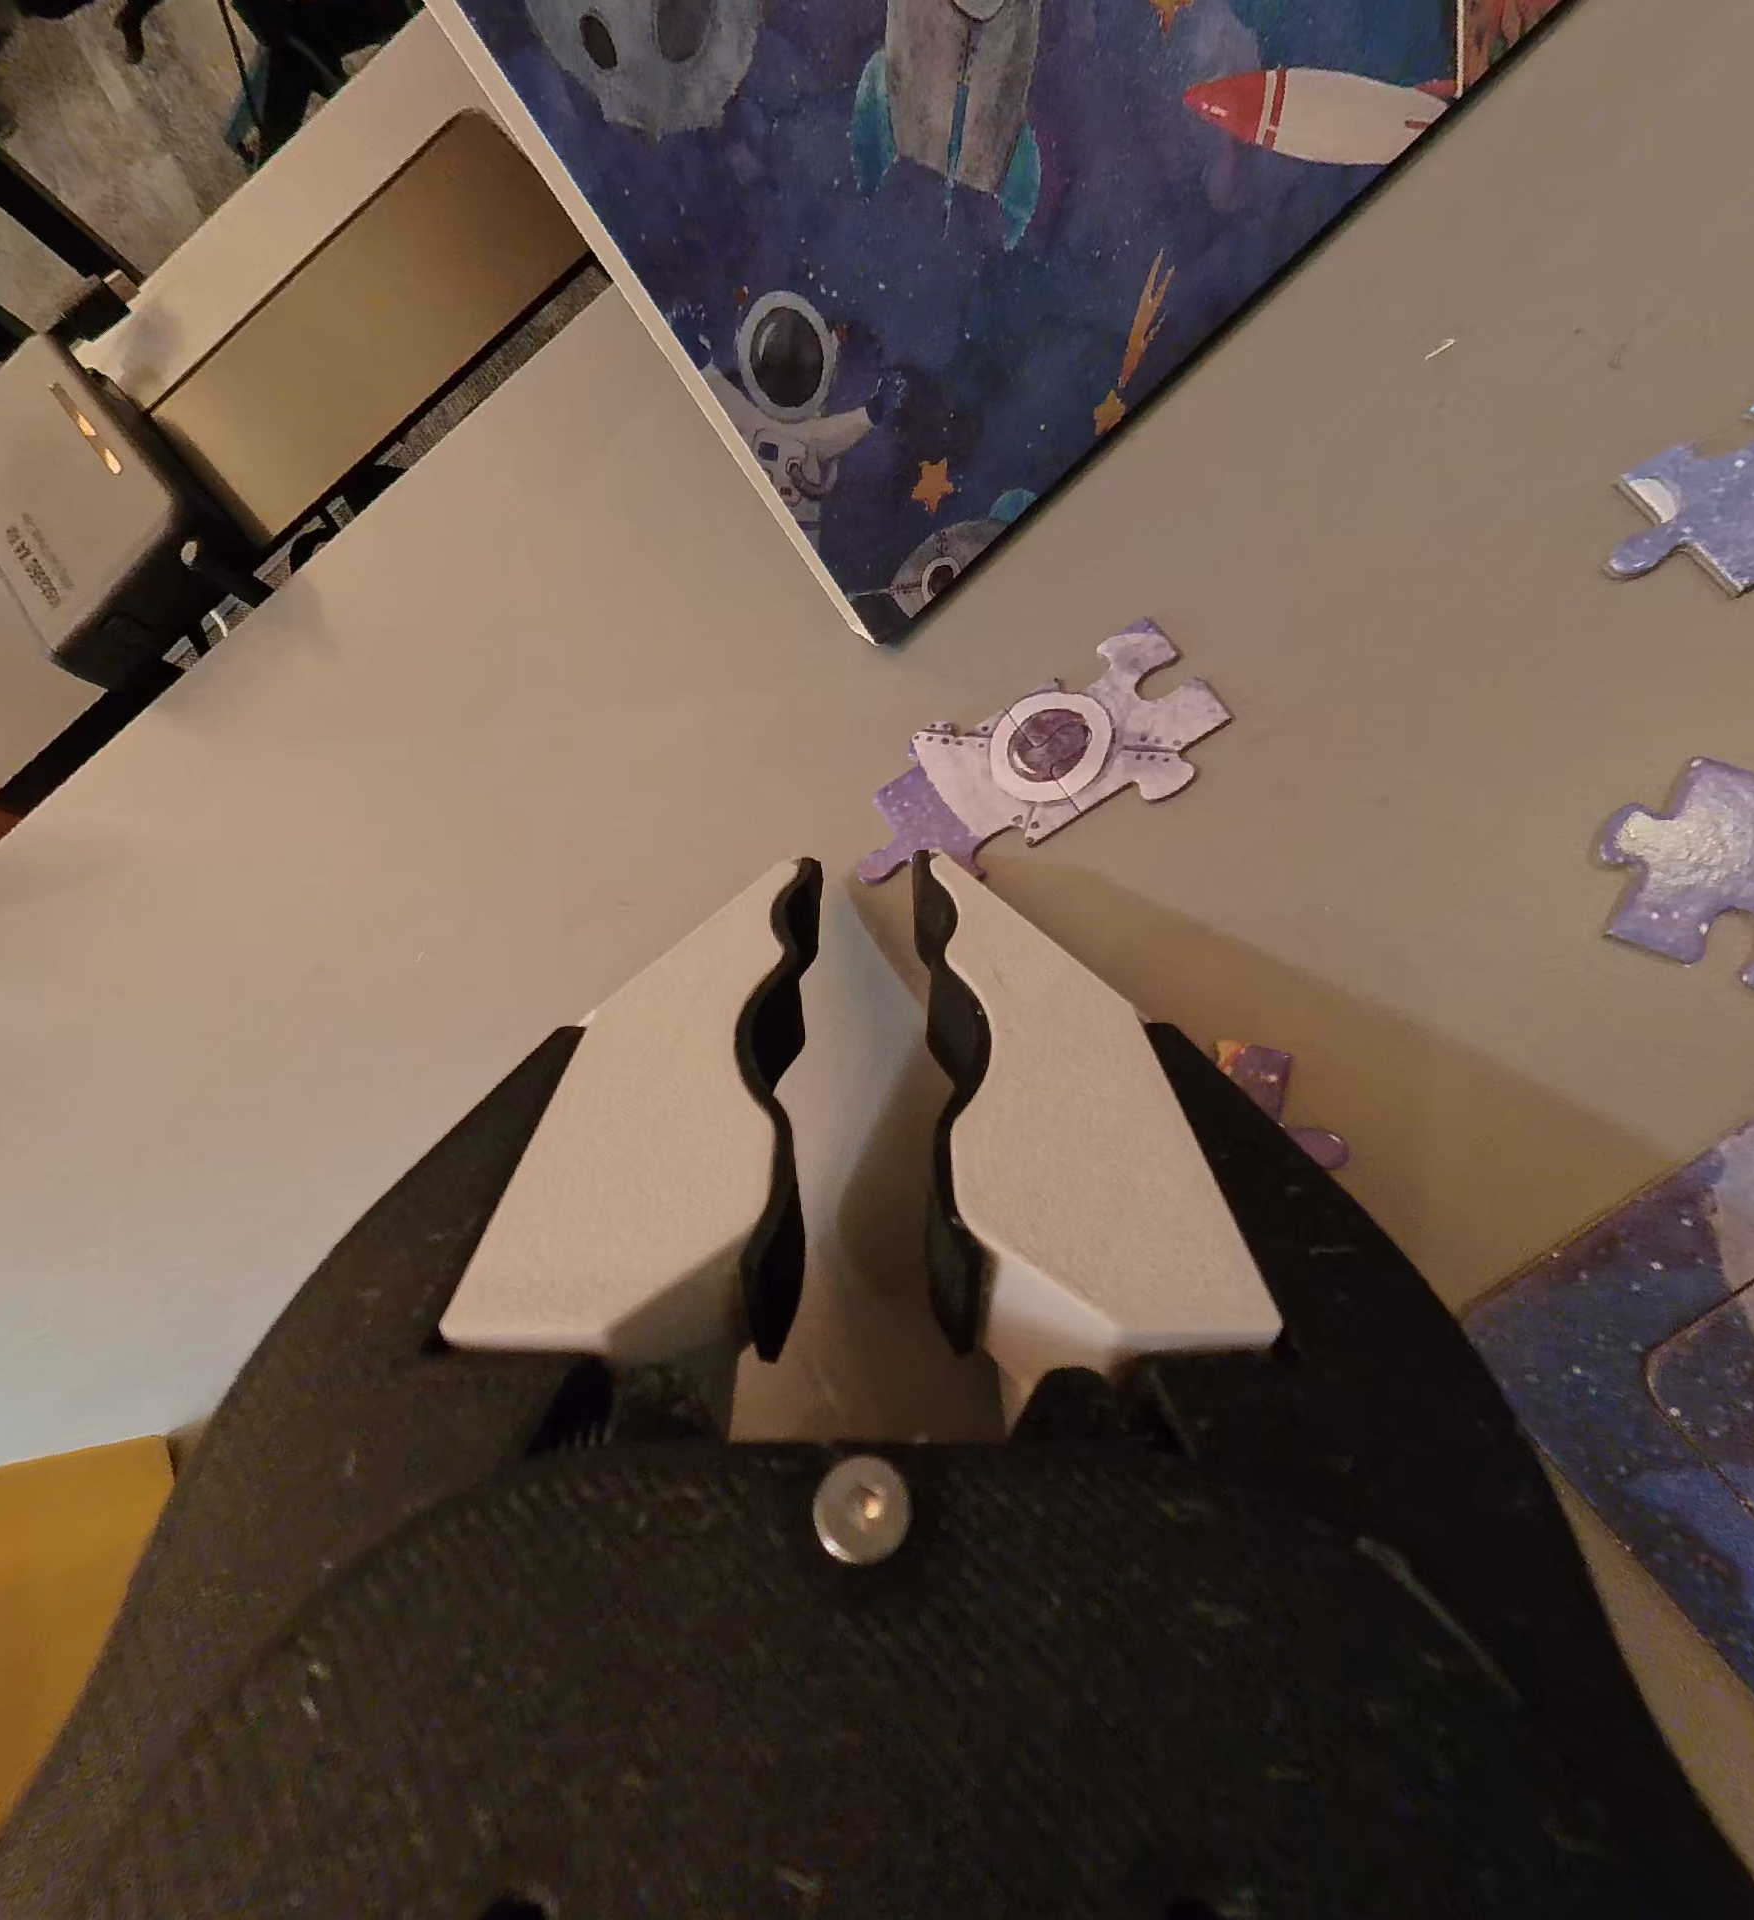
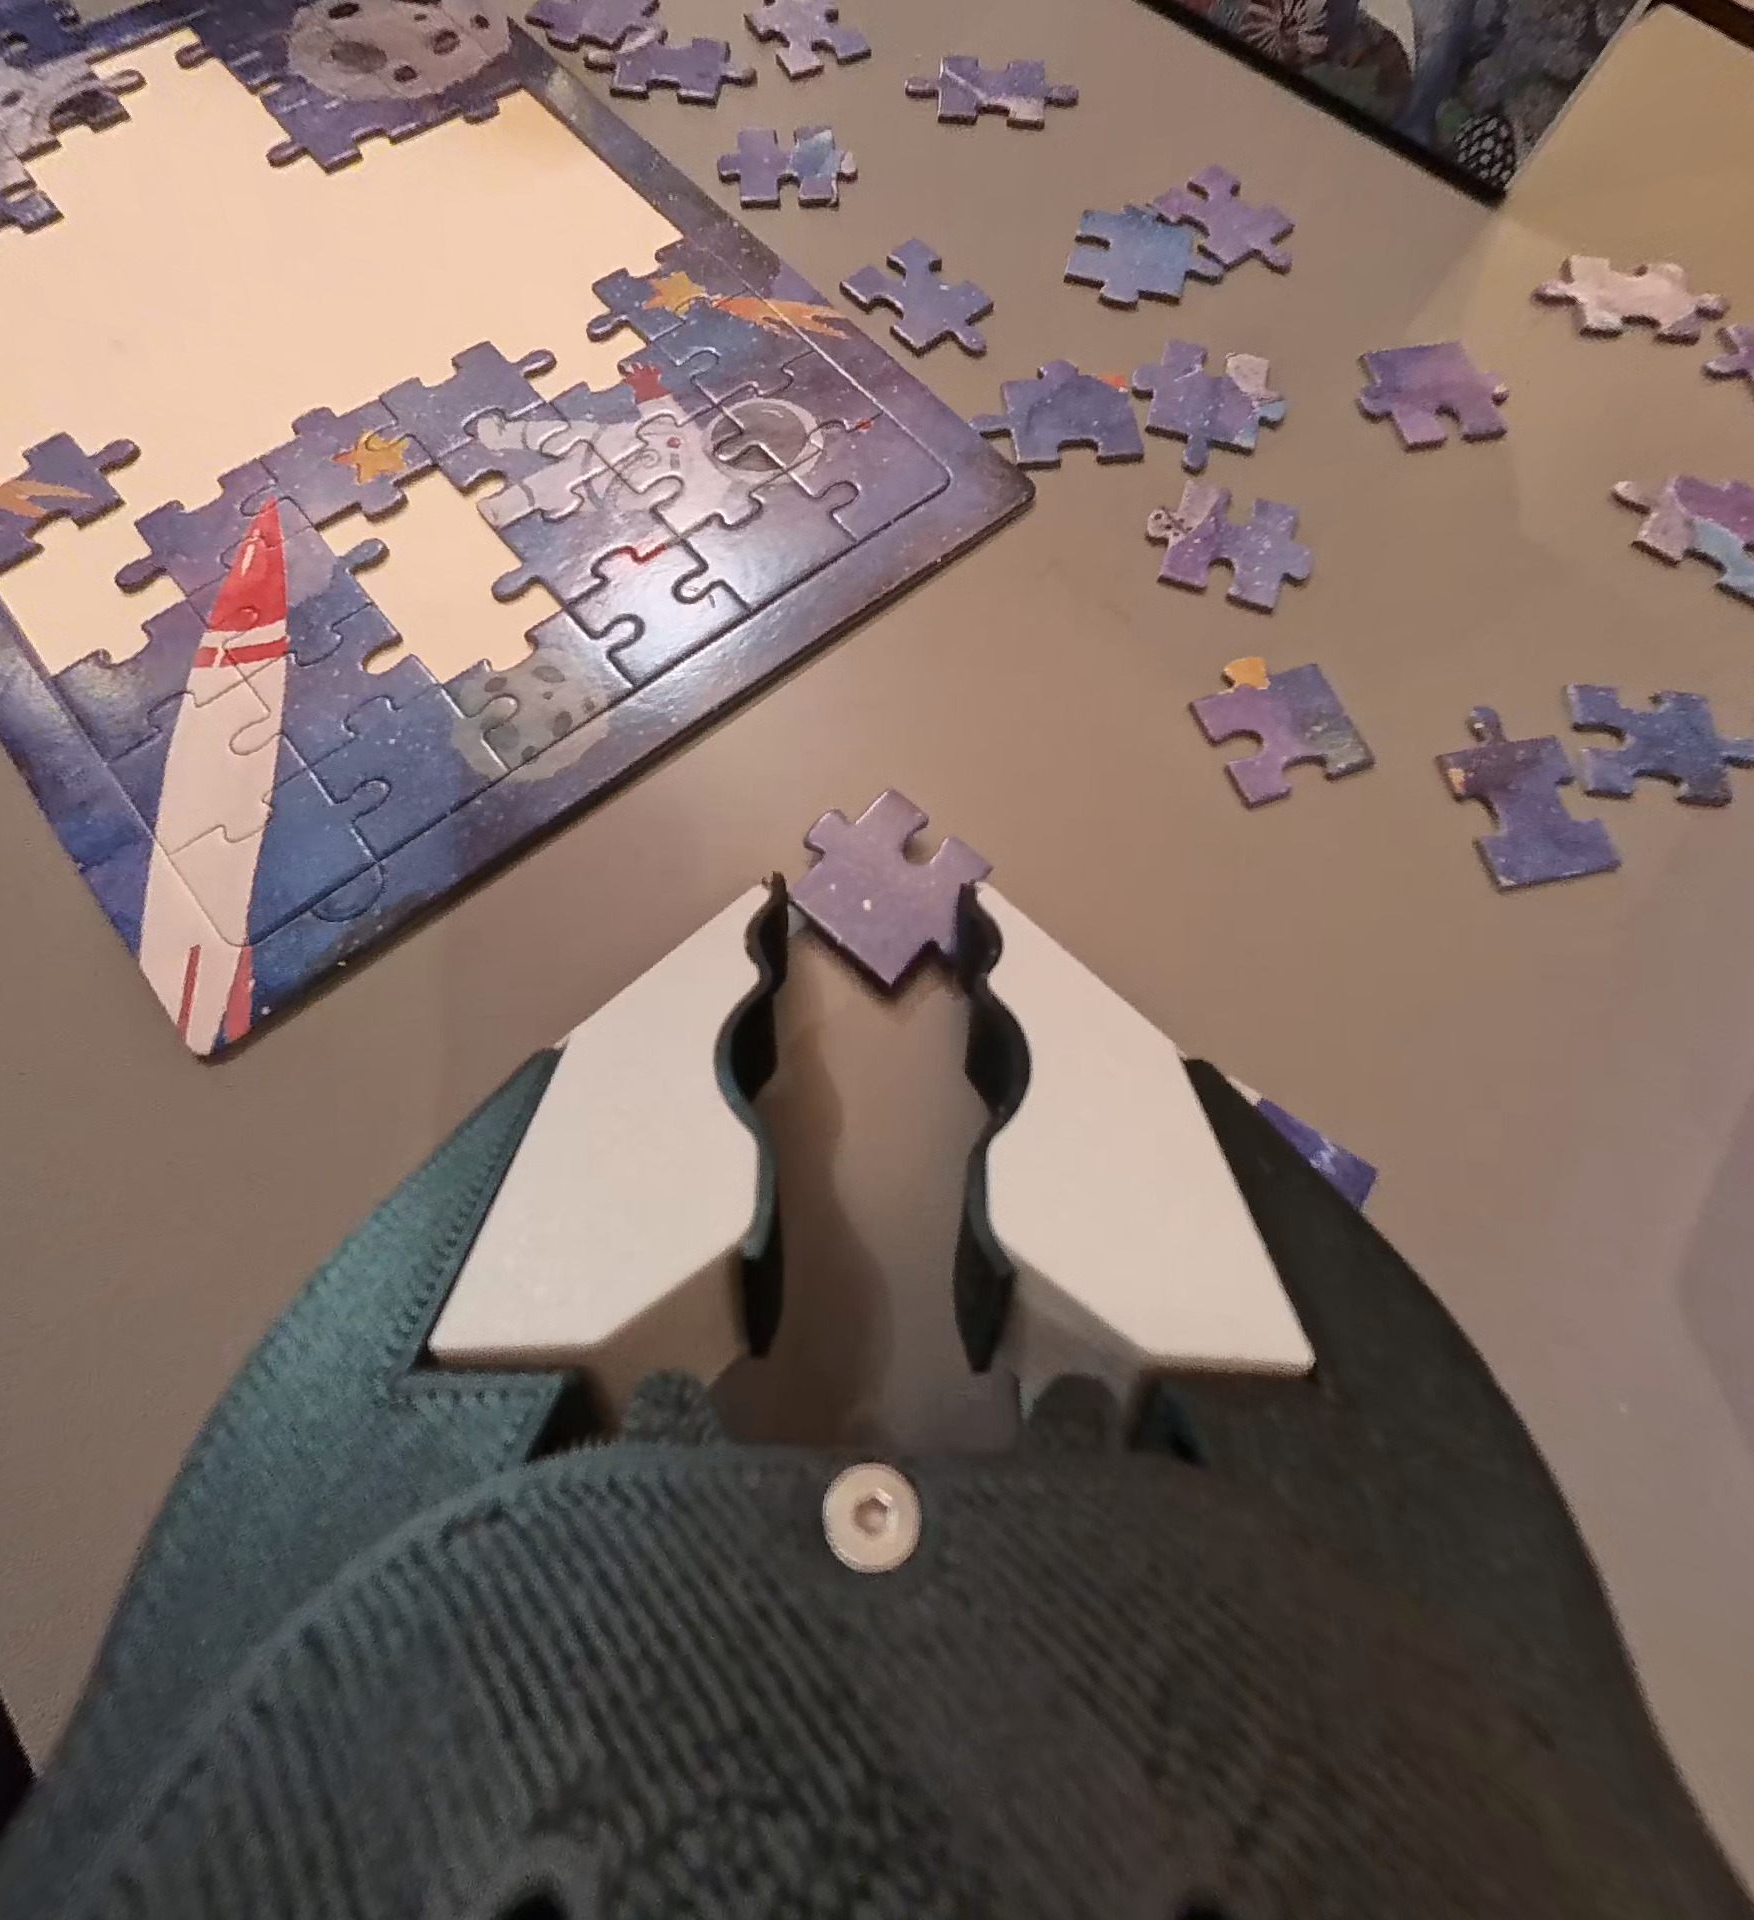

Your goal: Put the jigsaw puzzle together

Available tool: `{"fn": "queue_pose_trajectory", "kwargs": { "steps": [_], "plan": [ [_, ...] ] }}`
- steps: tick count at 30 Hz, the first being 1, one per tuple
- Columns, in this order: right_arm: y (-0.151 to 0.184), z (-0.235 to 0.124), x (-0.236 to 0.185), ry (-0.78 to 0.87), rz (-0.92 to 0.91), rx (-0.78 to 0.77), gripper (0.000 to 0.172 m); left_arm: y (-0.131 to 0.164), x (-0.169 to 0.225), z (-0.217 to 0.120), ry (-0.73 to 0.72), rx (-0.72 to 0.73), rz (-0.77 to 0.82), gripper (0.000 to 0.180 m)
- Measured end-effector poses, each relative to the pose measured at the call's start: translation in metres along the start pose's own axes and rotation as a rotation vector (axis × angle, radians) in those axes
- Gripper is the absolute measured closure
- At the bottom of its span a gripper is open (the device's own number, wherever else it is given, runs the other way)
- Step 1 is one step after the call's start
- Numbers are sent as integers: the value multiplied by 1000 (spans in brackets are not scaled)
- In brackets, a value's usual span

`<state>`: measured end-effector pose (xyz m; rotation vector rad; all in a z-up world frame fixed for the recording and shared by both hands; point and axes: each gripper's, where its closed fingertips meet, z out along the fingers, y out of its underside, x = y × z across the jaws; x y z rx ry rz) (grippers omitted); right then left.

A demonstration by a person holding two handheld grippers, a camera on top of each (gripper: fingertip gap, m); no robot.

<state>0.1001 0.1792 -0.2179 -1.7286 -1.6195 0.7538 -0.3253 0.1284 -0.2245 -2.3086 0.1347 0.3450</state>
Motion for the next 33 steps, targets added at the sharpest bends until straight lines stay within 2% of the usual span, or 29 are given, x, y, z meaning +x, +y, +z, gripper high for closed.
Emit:
{"fn": "queue_pose_trajectory", "kwargs": {
  "steps": [7, 13, 18, 27, 33],
  "plan": [
    [-18, -3, -28, -67, 44, 86, 140, 0, 0, 0, -2, 0, 1, 162],
    [-43, 7, -104, -182, 23, 99, 141, 0, 0, 0, -3, 0, 3, 162],
    [-46, 26, -151, -228, -7, 47, 140, 0, 1, 0, -8, 1, 15, 163],
    [-49, 47, -167, -173, -5, -13, 140, 0, 0, 0, -6, 1, 10, 162],
    [-44, 48, -168, -107, 15, -59, 140, 0, 0, 0, -5, 1, 9, 162]
  ]
}}
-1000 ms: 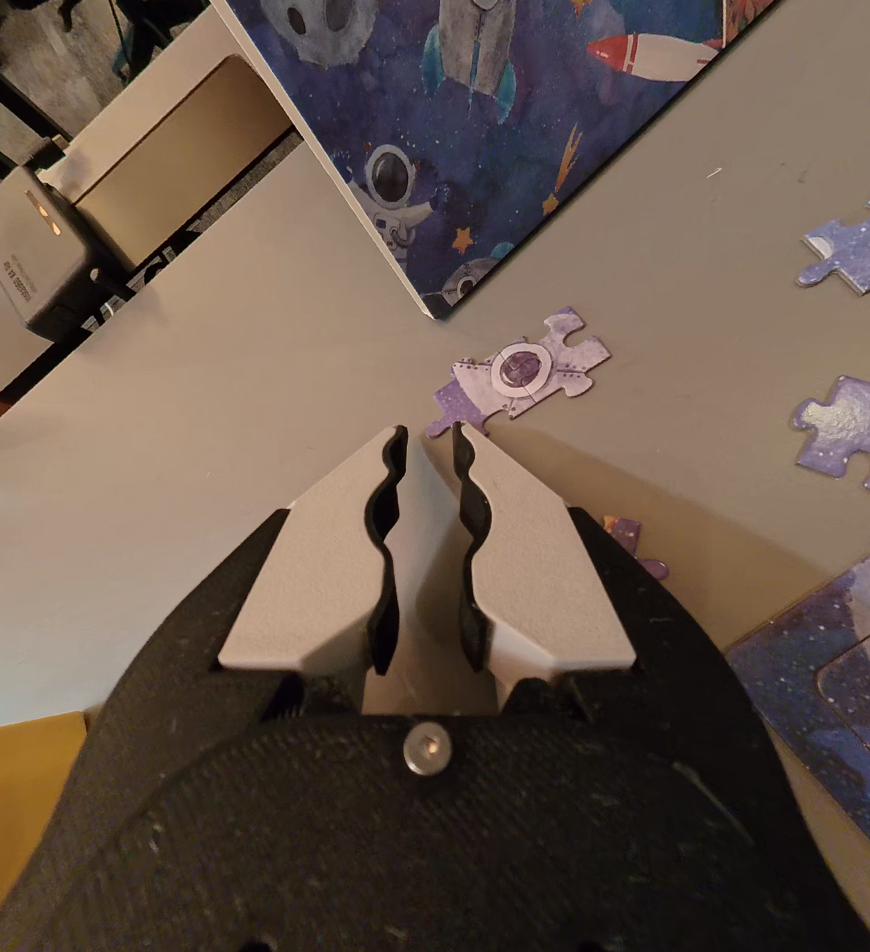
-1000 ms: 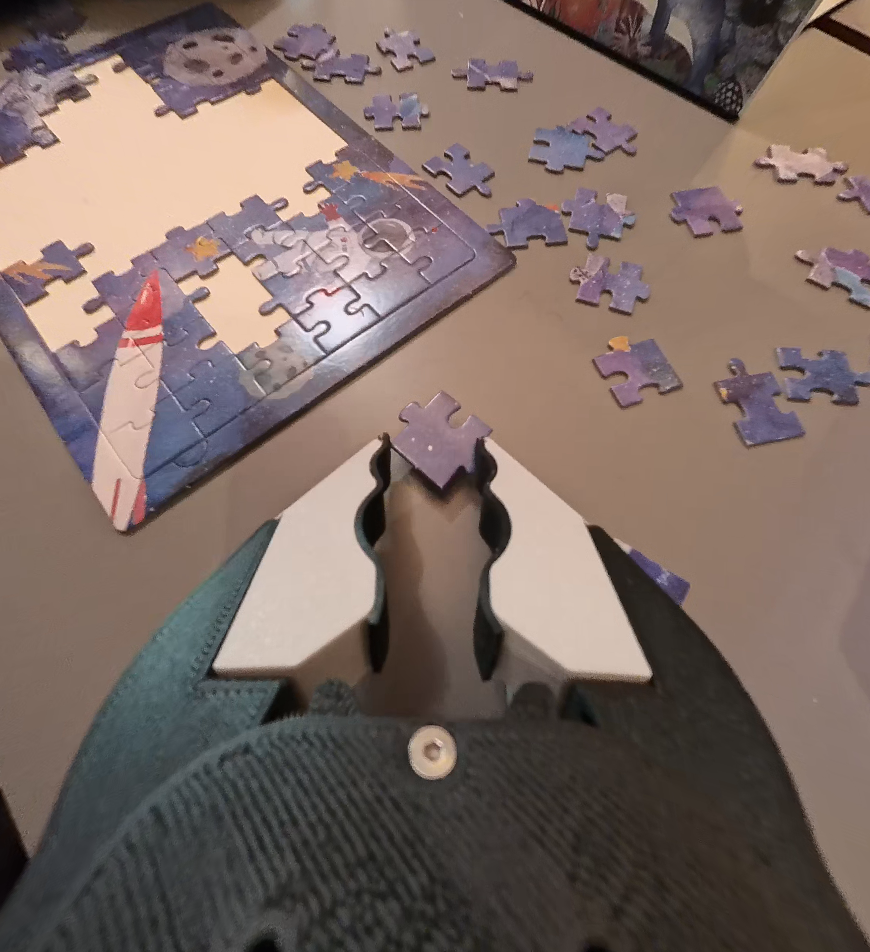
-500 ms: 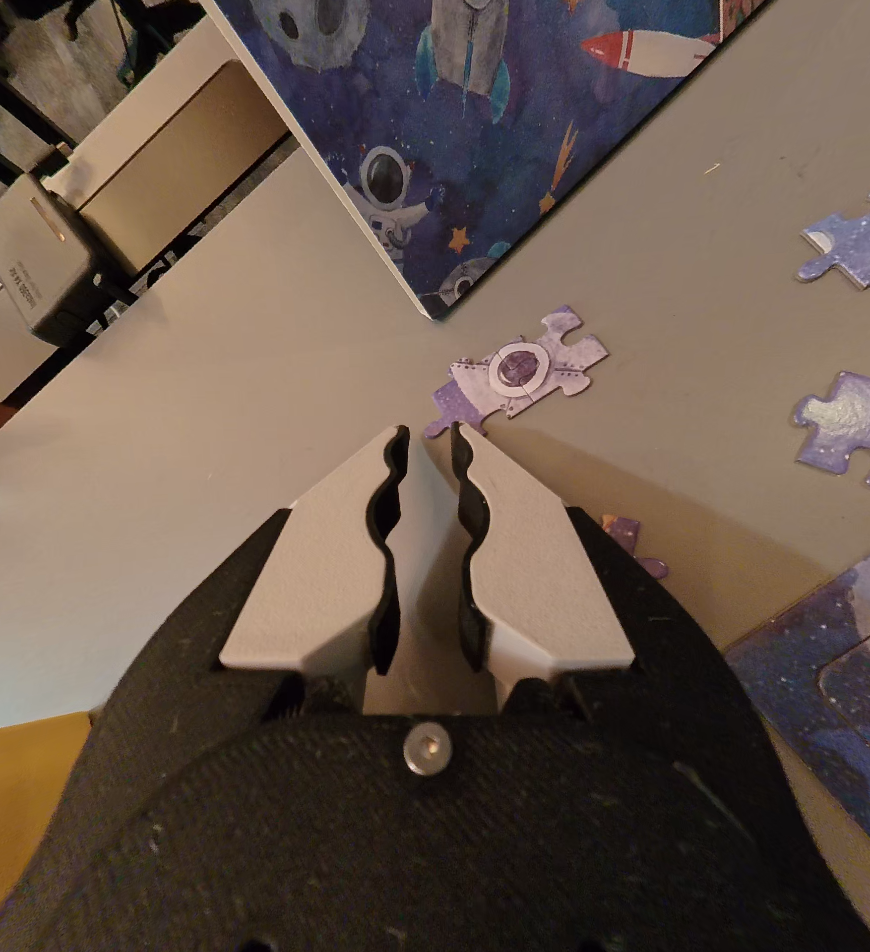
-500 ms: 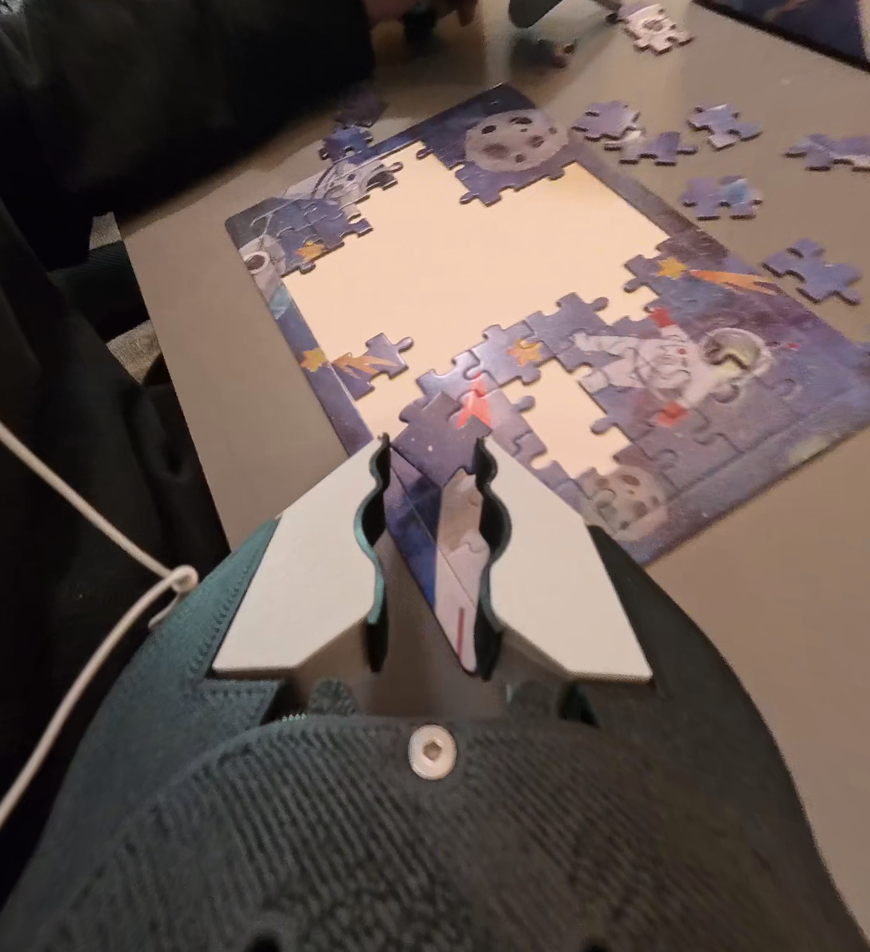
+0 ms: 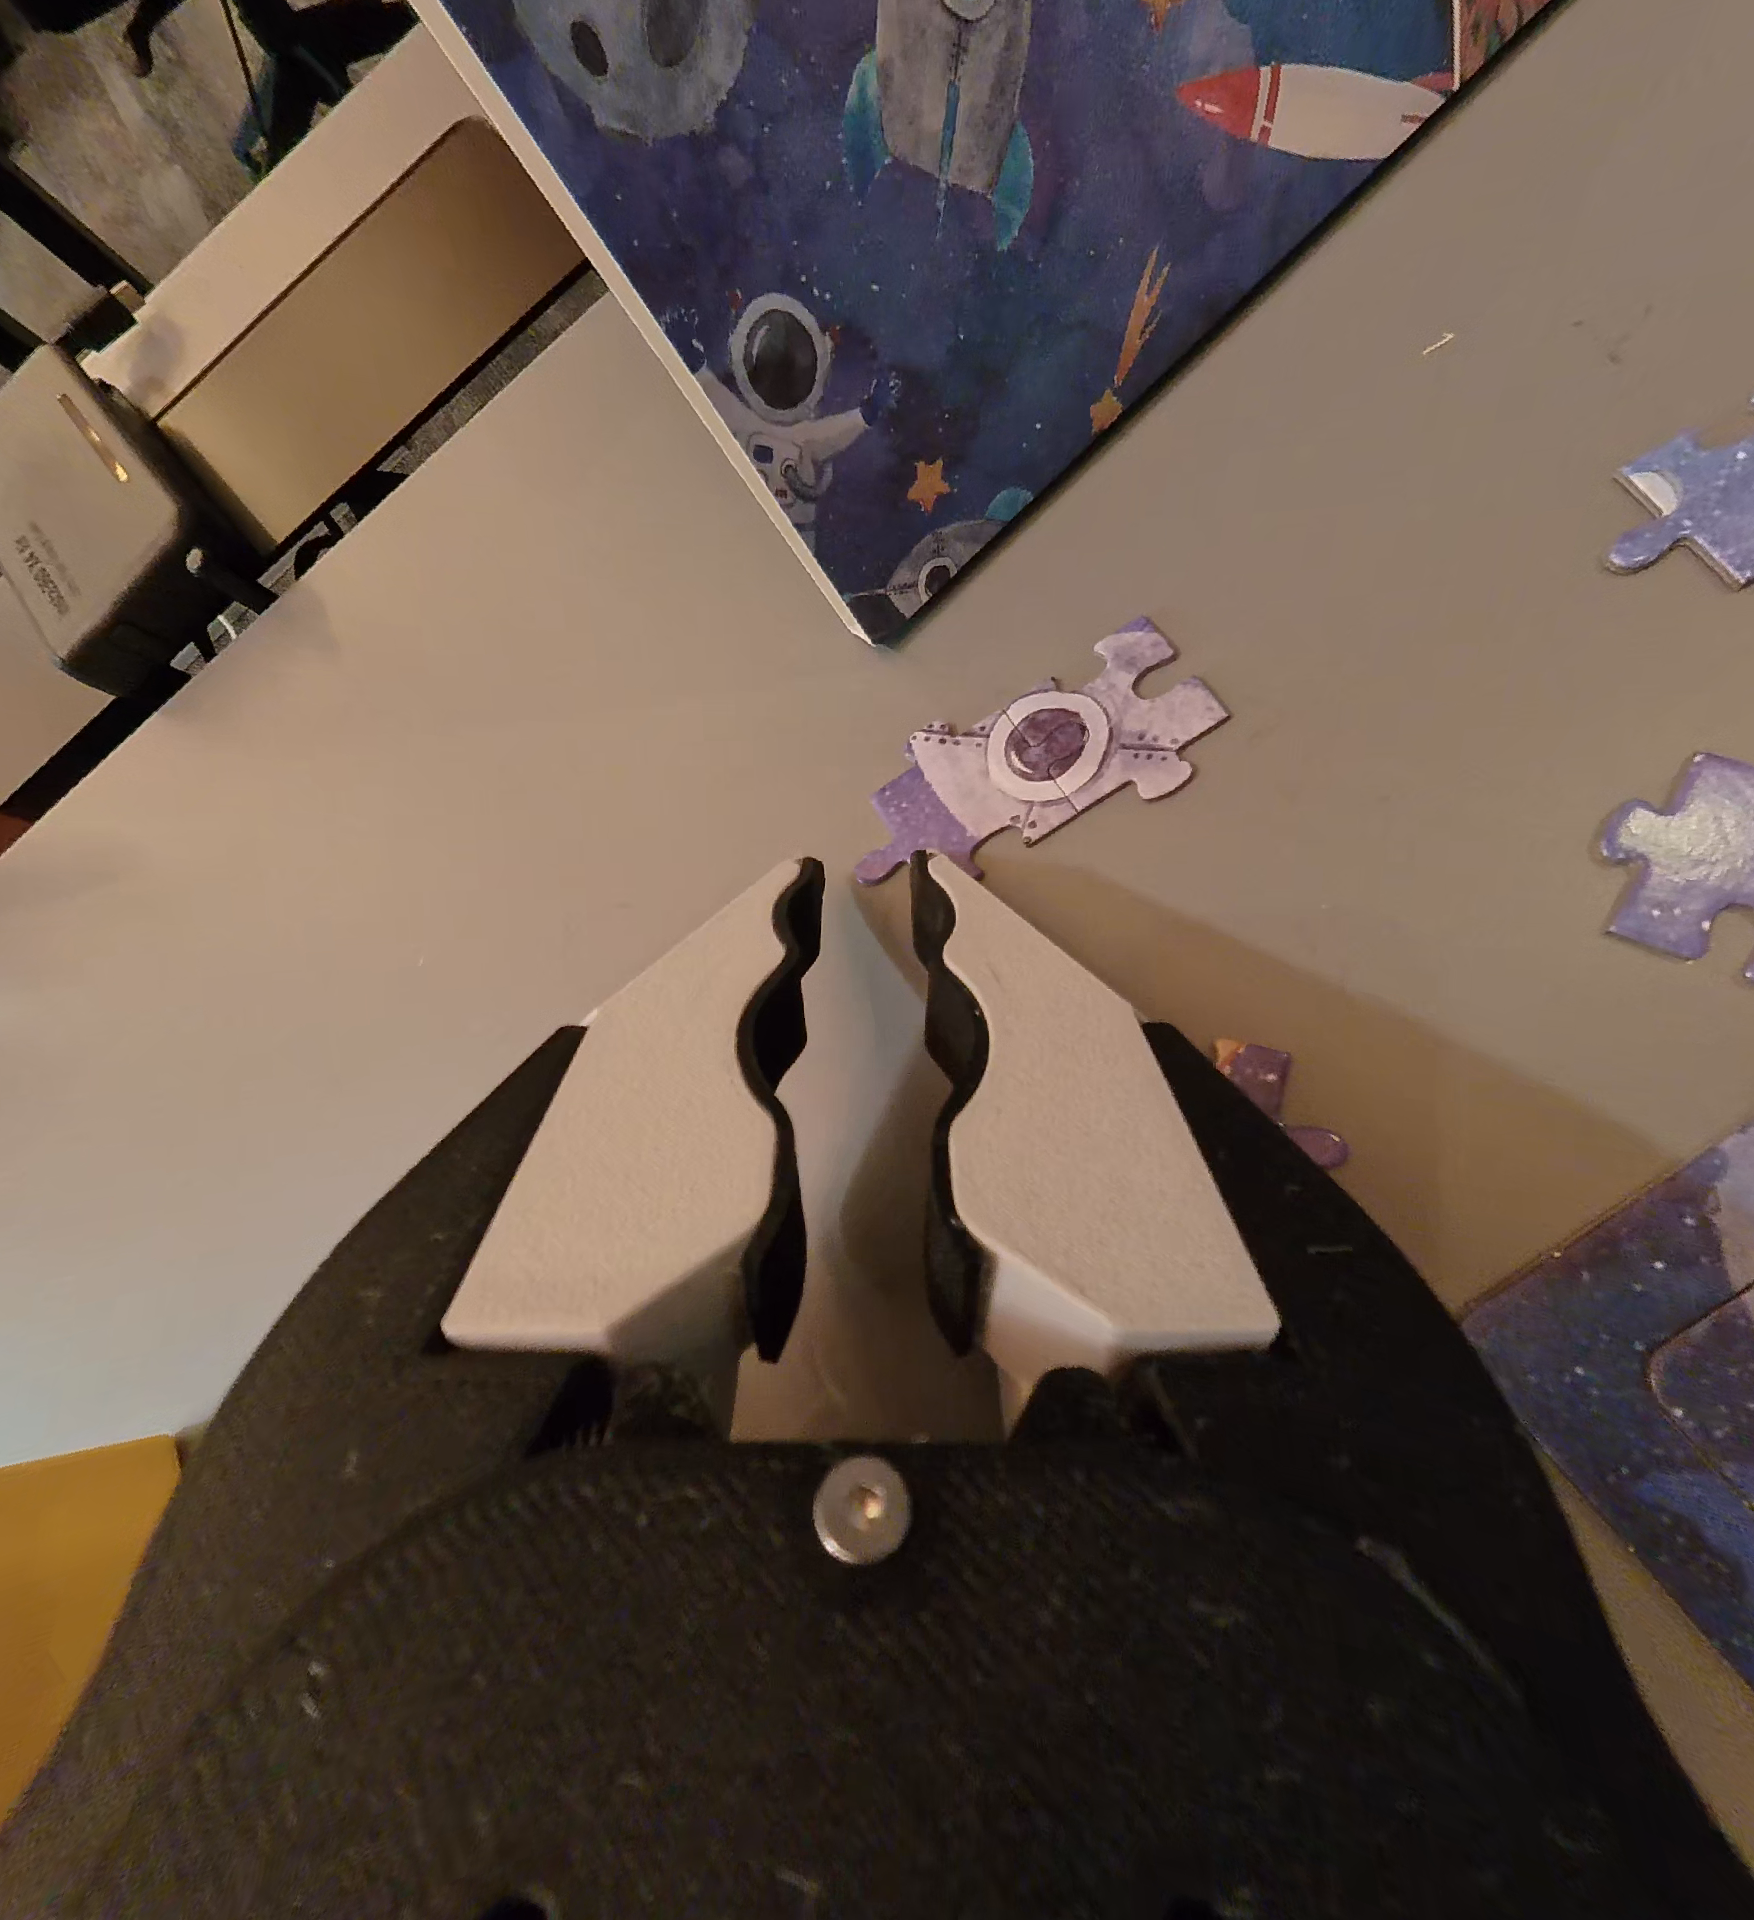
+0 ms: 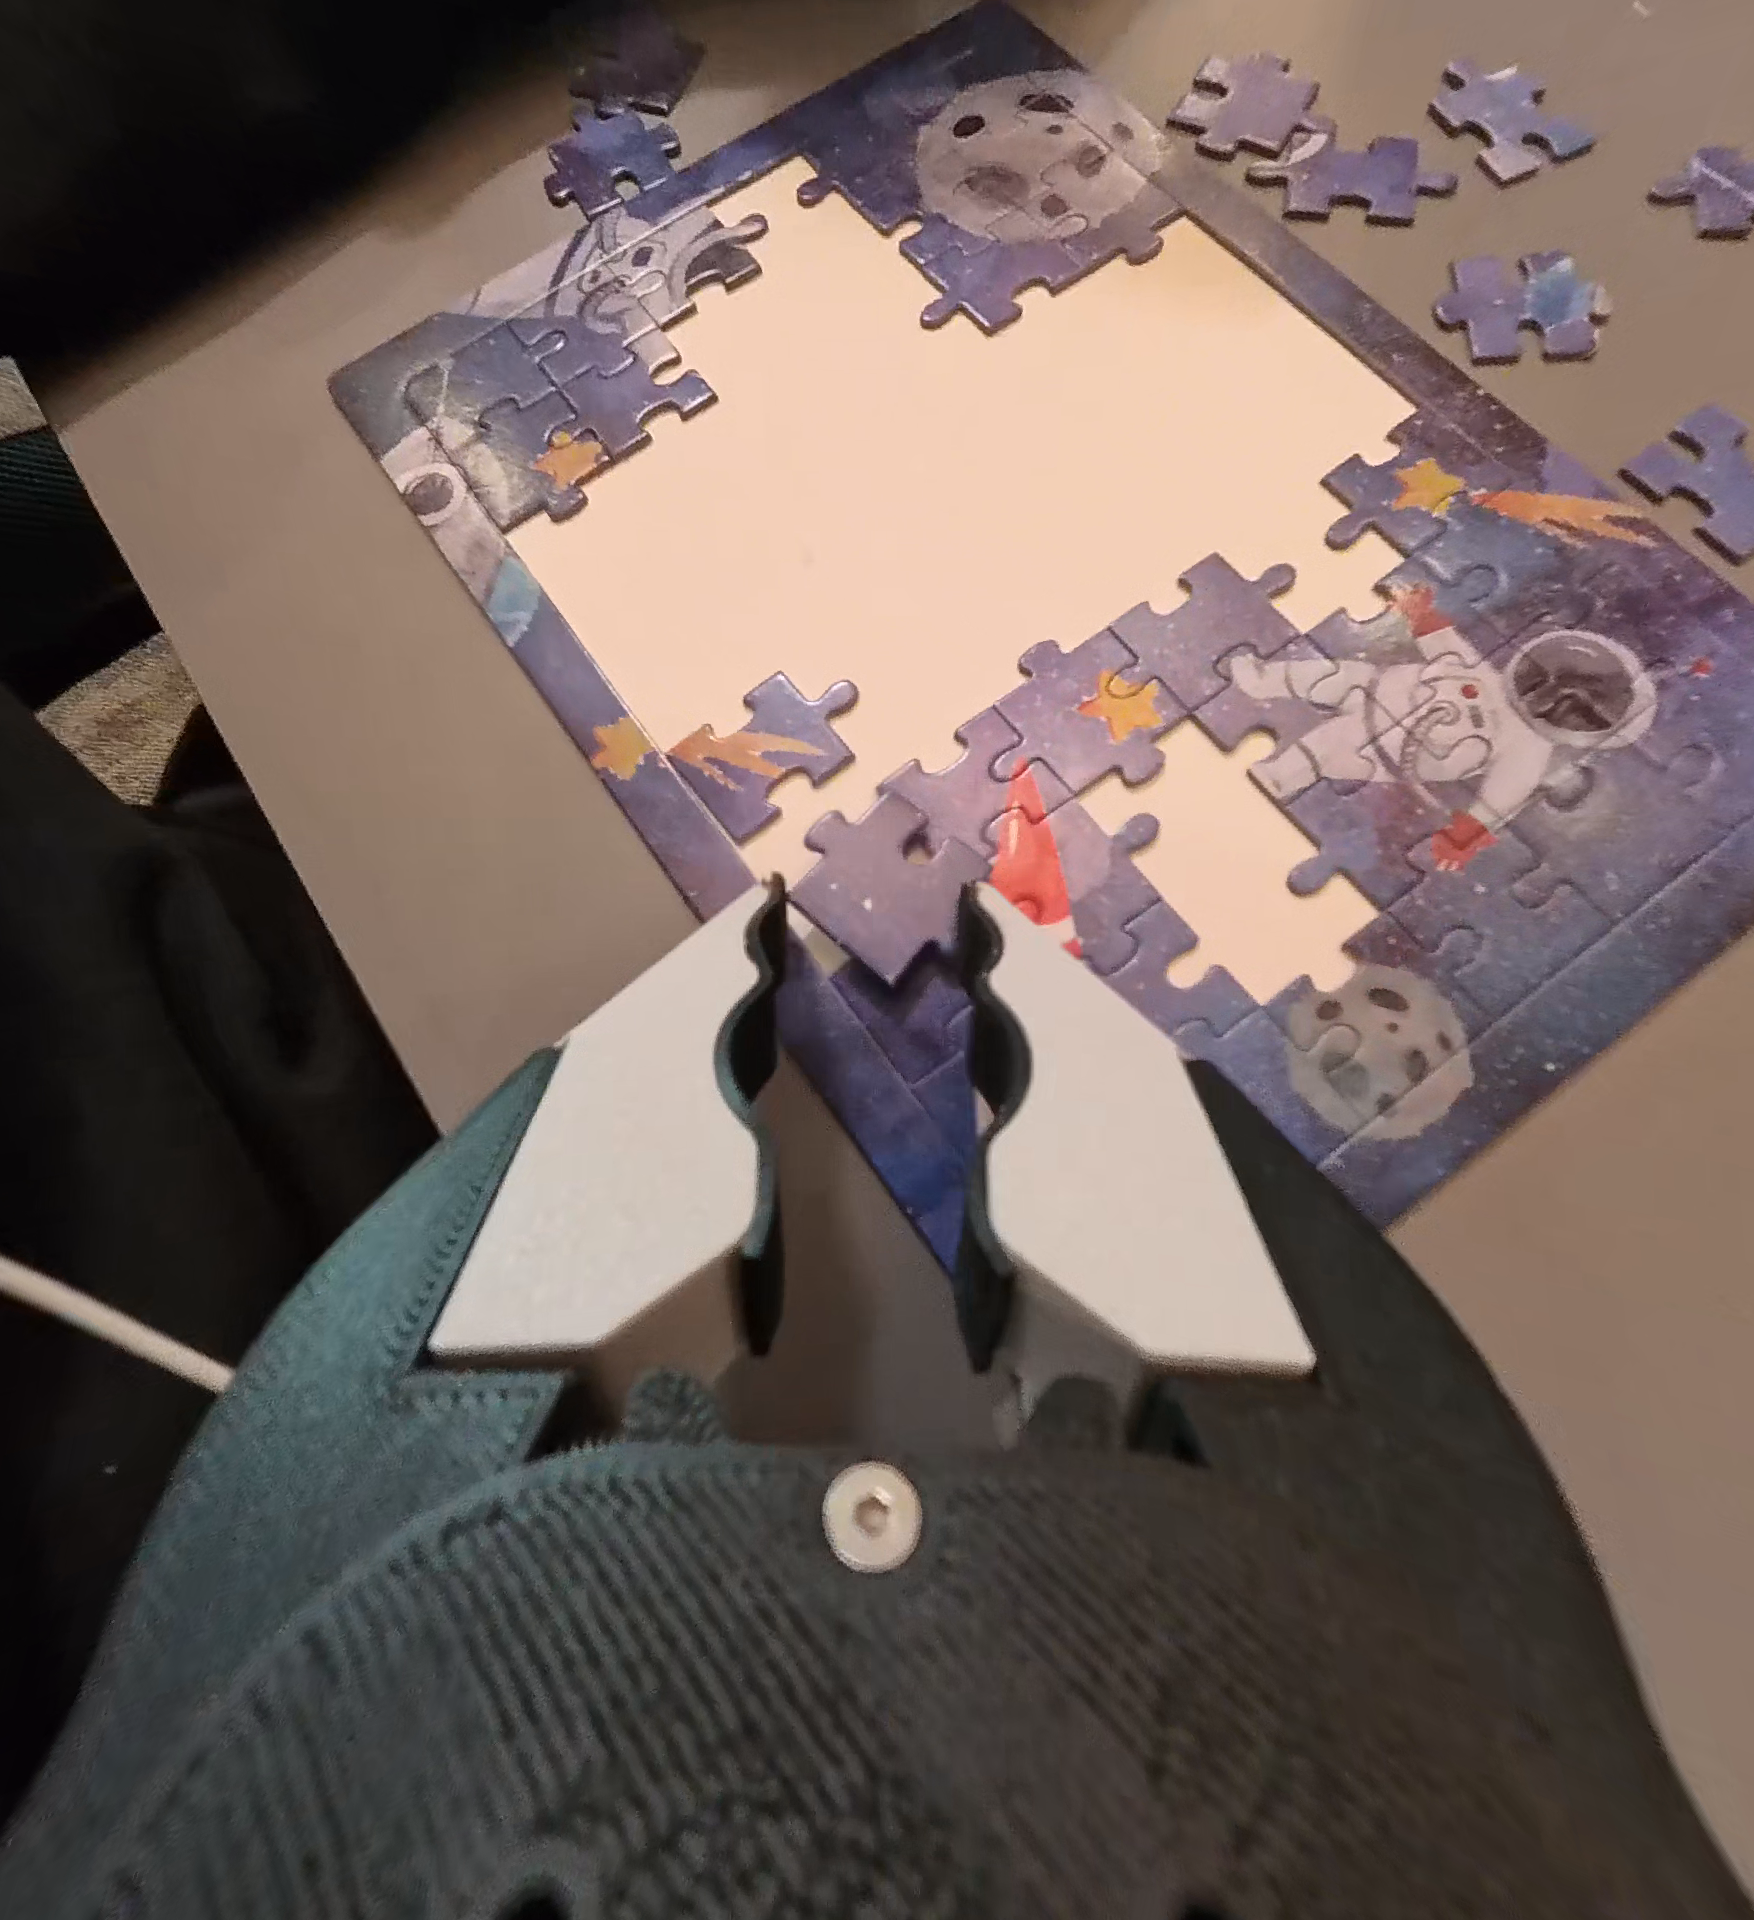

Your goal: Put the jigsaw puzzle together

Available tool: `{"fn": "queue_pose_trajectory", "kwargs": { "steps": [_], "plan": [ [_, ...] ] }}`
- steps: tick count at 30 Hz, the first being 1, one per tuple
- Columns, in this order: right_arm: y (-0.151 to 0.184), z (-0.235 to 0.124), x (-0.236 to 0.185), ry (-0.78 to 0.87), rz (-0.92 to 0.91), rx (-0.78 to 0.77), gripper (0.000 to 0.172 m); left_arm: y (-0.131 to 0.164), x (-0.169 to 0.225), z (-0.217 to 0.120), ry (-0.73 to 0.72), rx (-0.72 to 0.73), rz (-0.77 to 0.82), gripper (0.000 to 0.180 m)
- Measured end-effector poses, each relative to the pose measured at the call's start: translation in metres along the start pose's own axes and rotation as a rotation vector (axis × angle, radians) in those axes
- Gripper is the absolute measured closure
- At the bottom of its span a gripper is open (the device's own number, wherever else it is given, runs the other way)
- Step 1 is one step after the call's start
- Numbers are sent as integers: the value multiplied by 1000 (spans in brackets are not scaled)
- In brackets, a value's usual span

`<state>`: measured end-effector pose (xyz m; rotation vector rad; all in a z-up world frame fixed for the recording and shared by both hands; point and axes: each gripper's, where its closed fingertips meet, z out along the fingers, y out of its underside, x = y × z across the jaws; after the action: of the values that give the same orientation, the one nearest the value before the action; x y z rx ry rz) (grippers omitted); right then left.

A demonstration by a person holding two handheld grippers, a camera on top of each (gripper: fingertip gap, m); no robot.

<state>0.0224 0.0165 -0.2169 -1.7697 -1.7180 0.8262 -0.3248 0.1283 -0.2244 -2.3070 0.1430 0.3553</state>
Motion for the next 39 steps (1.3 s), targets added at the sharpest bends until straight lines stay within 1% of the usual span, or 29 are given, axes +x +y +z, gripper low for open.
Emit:
{"fn": "queue_pose_trajectory", "kwargs": {
  "steps": [4, 13, 21, 26, 30, 34, 39],
  "plan": [
    [0, 3, -3, 22, 24, -14, 140, 0, 0, 0, 1, 0, -1, 162],
    [1, 3, -9, 21, 1, -34, 135, 0, 0, 0, 1, 0, 0, 162],
    [5, 1, -10, 8, 4, -49, 136, 0, 0, 0, 1, 0, -1, 162],
    [4, -2, -6, 33, -19, -40, 136, 0, 0, 0, 1, 0, 0, 162],
    [4, -4, -2, 33, -49, -32, 140, 0, 0, 0, 1, 0, 0, 162],
    [6, -1, -4, -3, -52, -21, 140, 0, 0, 0, 2, 0, -1, 162],
    [5, 2, -2, 1, -62, -22, 141, 0, 0, 0, 1, 0, -1, 162]
  ]
}}
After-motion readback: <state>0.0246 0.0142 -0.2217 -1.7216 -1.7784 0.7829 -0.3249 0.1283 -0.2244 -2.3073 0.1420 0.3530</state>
